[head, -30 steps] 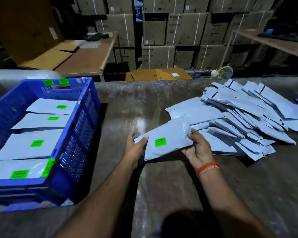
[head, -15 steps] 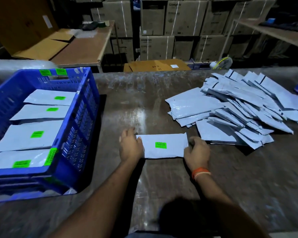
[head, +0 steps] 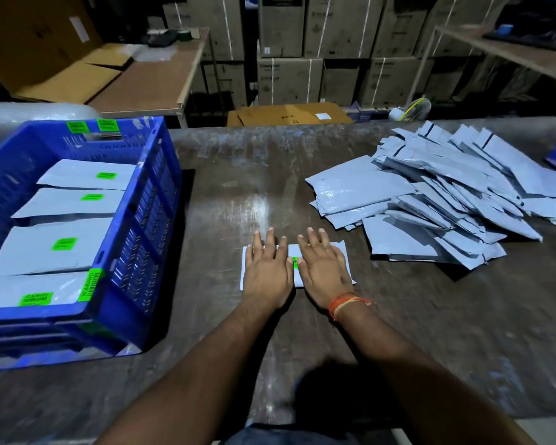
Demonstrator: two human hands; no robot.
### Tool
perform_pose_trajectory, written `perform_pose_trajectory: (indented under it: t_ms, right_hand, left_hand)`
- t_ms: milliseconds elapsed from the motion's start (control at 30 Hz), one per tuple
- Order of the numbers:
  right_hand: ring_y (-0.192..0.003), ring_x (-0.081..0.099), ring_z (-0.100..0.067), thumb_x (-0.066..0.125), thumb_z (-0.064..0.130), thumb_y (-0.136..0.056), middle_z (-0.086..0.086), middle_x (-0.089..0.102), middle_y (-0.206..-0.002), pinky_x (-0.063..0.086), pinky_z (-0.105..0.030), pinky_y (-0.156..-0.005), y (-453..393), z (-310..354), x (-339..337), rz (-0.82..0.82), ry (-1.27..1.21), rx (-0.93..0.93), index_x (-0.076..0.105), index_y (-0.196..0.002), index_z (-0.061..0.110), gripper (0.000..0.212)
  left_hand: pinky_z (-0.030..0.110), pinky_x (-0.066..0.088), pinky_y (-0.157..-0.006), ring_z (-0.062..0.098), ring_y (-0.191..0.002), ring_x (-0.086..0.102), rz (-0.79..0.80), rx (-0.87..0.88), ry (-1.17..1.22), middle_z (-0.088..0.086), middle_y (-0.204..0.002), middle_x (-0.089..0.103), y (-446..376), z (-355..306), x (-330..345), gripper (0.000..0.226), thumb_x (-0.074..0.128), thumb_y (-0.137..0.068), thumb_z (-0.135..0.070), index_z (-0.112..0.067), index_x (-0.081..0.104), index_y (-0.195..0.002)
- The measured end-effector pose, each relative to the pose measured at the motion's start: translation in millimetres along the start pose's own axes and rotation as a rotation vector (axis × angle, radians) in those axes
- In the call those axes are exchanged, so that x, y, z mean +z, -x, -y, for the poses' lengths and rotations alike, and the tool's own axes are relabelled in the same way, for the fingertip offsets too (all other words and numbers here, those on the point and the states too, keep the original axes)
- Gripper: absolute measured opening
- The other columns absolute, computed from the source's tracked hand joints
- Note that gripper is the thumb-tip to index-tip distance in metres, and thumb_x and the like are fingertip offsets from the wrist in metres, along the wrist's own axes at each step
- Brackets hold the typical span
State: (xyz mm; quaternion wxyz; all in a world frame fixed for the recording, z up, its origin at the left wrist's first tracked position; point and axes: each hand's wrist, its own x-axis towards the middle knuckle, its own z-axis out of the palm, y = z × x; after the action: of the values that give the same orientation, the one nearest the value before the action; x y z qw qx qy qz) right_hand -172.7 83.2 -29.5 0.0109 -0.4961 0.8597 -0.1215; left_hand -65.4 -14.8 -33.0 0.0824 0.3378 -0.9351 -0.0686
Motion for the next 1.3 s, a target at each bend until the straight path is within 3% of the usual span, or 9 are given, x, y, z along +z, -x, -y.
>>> perform_pose_trajectory:
  t_ms: [167, 300, 800, 1133, 1300]
  right_hand:
    - [-0.153, 0.009, -0.018, 0.009, 0.045, -0.099, 0.002, 0.020, -0.165, 0.021, -0.041, -0.118, 0.7, 1.1, 10.3, 0.025, 0.069, 0.002, 0.027, -0.156, 0.027, 0.062]
    - [-0.153, 0.009, -0.016, 0.010, 0.049, -0.099, 0.006, 0.020, -0.164, 0.018, -0.042, -0.119, 0.5, -3.2, 13.3, 0.019, 0.066, 0.030, 0.021, -0.157, 0.031, 0.061]
    - [-0.153, 0.011, -0.019, 0.017, 0.049, -0.102, 0.001, 0.023, -0.163, 0.020, -0.043, -0.118, 0.5, -13.9, 23.9, -0.013, 0.064, 0.055, 0.022, -0.156, 0.032, 0.058]
    - [-0.154, -0.001, -0.020, 0.013, 0.055, -0.102, 0.001, 0.004, -0.167, 0.009, -0.046, -0.122, 9.2, -57.6, 8.9, 0.109, 0.015, 0.231, 0.007, -0.158, 0.037, 0.059]
    - [-0.153, 0.006, -0.025, 0.022, 0.054, -0.102, -0.007, 0.010, -0.166, 0.015, -0.047, -0.119, 11.6, -54.3, -1.7, 0.119, -0.033, 0.337, 0.009, -0.159, 0.030, 0.063]
  left_hand:
    - [0.050, 0.020, -0.120, 0.034, -0.152, 0.016, 0.001, 0.017, -0.053, 0.004, -0.164, 0.025, 4.2, 1.9, 4.6, 0.058, 0.019, -0.101, -0.041, -0.027, 0.030, -0.156]
    - [0.052, 0.021, -0.119, 0.029, -0.150, 0.022, -0.016, -0.014, -0.035, 0.001, -0.161, 0.030, 4.6, 5.2, 7.9, 0.055, 0.025, -0.101, -0.041, -0.032, 0.029, -0.155]
    - [0.053, 0.023, -0.118, 0.030, -0.149, 0.023, -0.019, -0.035, -0.042, 0.002, -0.161, 0.030, 5.0, 10.0, 16.7, 0.054, 0.024, -0.102, -0.043, -0.035, 0.029, -0.155]
    - [0.056, 0.023, -0.118, 0.032, -0.150, 0.021, 0.002, -0.095, -0.010, 0.004, -0.162, 0.027, 8.9, 13.4, 14.0, 0.053, 0.018, -0.103, -0.048, -0.041, 0.026, -0.155]
    - [0.055, 0.019, -0.119, 0.038, -0.149, 0.018, 0.022, -0.354, 0.118, 0.019, -0.162, 0.018, 12.9, 14.4, 6.4, 0.059, 0.026, -0.101, -0.053, -0.029, 0.031, -0.155]
